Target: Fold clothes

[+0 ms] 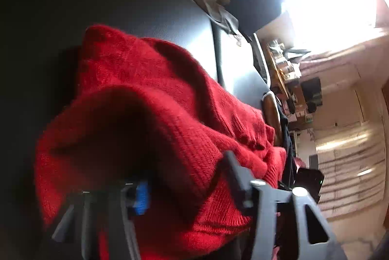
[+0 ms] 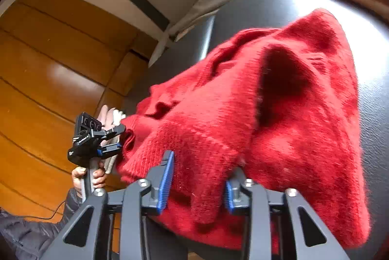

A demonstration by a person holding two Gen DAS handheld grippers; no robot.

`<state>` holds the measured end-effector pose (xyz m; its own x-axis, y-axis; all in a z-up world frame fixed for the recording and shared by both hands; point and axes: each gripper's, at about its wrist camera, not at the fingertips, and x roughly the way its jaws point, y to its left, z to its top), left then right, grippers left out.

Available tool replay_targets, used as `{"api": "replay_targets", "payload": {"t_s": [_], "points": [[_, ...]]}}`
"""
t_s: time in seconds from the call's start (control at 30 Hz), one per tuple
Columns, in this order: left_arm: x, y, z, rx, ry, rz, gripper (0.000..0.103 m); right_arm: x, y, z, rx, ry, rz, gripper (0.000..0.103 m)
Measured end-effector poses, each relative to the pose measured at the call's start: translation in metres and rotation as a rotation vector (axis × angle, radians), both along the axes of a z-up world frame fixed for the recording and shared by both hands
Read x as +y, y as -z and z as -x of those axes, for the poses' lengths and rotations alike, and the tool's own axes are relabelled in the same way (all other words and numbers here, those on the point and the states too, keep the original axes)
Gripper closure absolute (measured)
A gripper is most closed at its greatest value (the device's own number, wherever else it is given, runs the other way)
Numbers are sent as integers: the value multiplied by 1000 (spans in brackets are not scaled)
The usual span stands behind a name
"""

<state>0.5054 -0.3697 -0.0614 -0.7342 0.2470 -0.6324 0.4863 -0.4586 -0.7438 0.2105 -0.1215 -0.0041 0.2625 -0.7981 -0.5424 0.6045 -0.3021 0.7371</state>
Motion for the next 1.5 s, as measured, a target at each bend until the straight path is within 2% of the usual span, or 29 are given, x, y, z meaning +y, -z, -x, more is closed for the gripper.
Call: {"api": "replay_targets", "payload": {"t_s": [0.03, 0.1, 0.23, 0.33, 0.4, 0.47, 0.57, 0.6, 0.63, 0.67, 0.7, 0.73, 0.8, 0.9, 0.97, 1.03, 1.13, 1.23, 1.27, 1.3, 1.33, 1.4, 1.5], "points": [[-2, -1, -3, 40, -6, -33, 84, 4, 0, 2, -10, 14, 6, 74], [-6, -5, -9, 146, -9, -88, 84, 12, -2, 5, -34, 27, 39, 77], [-16, -24, -6, 311, -22, -104, 85, 14, -21, 18, -76, 37, 172, 77], [-31, -30, 5, 386, -67, -114, 85, 9, -33, 33, -94, 64, 259, 77], [-41, -30, 16, 384, -90, -110, 85, -2, -33, 51, -97, 123, 268, 77], [-50, -22, 29, 323, -127, -108, 84, -12, -29, 64, -88, 180, 230, 77], [-64, 3, 34, 248, -162, -208, 73, -17, -17, 91, -55, 277, 120, 77], [-65, 7, 32, 234, -175, -229, 72, -17, -13, 99, -44, 308, 79, 76], [-66, 8, 26, 241, -181, -229, 71, -16, -13, 103, -56, 318, 75, 74], [-67, 9, 21, 249, -188, -228, 70, -13, -19, 102, -33, 305, 80, 63], [-67, 7, 15, 252, -192, -212, 69, -10, -25, 102, -9, 293, 85, 52], [-68, 3, 7, 246, -193, -169, 68, -6, -31, 101, 15, 280, 91, 47], [-69, -7, -8, 229, -193, -75, 65, -1, -50, 91, 154, 203, 52, 37], [-71, -26, -23, 124, -191, 171, 62, -13, -65, 73, 352, 59, -56, 35], [-69, -36, -29, 45, -167, 355, 61, -34, -61, 66, 416, -8, -115, 35], [-65, -42, -26, 7, -107, 486, 59, -58, -52, 65, 435, -70, -161, 35], [-58, -46, -9, -38, 21, 613, 59, -91, -37, 63, 424, -156, -223, 34], [-61, -42, 2, -44, 96, 627, 58, -117, -32, 53, 490, -200, -287, 35], [-61, -39, 10, -57, 113, 637, 58, -125, -30, 49, 513, -214, -308, 48], [-62, -36, 16, -71, 133, 645, 58, -126, -32, 44, 538, -222, -317, 65], [-60, -34, 20, -82, 157, 648, 58, -127, -34, 39, 563, -229, -326, 69], [-53, -34, 21, -70, 208, 638, 58, -120, -42, 27, 640, -220, -335, 88], [-51, -42, 16, -60, 202, 678, 58, -103, -46, 24, 687, -188, -340, 91]]}}
